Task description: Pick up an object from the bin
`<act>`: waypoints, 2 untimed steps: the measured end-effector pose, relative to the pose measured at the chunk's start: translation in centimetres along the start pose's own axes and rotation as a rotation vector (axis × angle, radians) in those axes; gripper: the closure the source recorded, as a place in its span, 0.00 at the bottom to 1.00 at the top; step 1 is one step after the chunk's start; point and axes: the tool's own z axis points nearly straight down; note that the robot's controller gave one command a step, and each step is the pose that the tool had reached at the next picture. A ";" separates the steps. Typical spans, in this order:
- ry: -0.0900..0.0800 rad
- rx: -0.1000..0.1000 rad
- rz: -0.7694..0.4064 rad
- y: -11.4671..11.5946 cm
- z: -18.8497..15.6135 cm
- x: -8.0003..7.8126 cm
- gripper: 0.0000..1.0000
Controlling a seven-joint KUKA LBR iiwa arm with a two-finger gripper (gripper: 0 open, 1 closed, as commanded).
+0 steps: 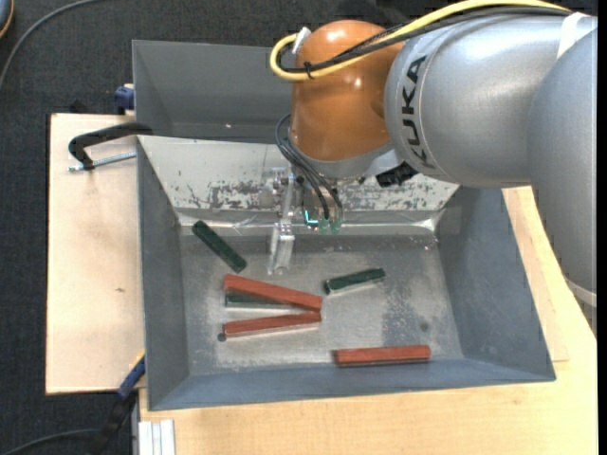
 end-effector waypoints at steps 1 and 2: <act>0.001 0.001 0.098 0.7 12.1 1.5 0.00; -0.009 -0.002 0.100 0.7 11.4 1.2 1.00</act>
Offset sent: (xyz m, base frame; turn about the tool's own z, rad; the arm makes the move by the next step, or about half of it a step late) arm -0.0145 0.0059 -0.1170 0.0993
